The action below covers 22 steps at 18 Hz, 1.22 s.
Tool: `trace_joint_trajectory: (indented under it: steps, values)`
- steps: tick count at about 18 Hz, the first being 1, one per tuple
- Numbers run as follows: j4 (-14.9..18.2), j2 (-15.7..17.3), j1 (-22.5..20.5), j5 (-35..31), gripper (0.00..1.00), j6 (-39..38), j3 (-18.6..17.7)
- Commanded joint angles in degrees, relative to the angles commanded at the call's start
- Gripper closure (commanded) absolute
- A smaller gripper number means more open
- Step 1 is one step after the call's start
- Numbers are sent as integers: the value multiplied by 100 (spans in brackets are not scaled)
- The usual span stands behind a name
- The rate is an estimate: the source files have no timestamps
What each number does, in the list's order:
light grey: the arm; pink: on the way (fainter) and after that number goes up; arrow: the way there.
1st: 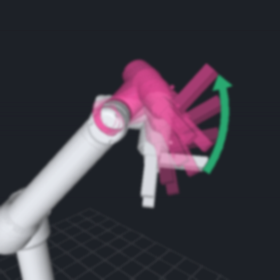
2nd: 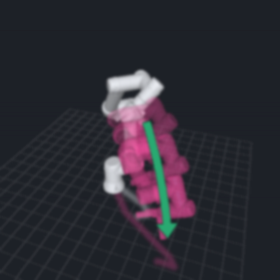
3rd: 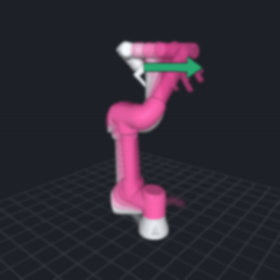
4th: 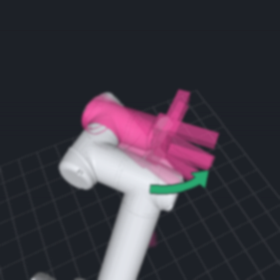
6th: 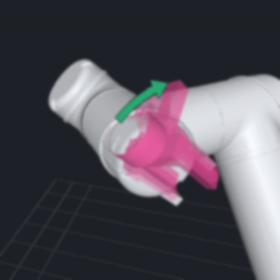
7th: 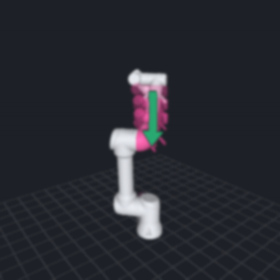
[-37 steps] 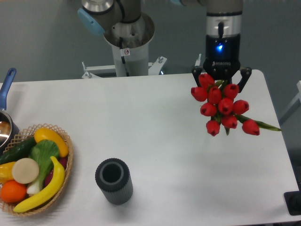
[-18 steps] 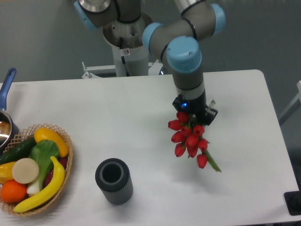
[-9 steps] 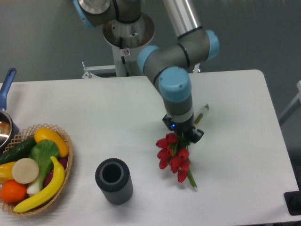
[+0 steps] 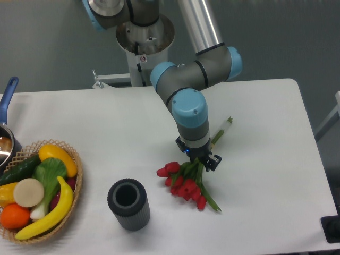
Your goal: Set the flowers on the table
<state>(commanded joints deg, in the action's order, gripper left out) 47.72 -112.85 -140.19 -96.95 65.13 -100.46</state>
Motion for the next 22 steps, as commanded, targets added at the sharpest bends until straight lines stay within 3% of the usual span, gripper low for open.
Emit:
trace_joint_trajectory:
  steps: [2, 6, 11, 16, 22]
  values:
    - [-17, 131, -9, 70, 0, -18, 210]
    - [192, 281, -271, 526, 0, -53, 1168]
    - [763, 589, -807, 1300, 0, 428, 1476]
    - [2458, 914, -1431, 1574, 0, 2053, 2039]
    - [3400, 1257, -2178, 1934, 0, 3767, 2005]
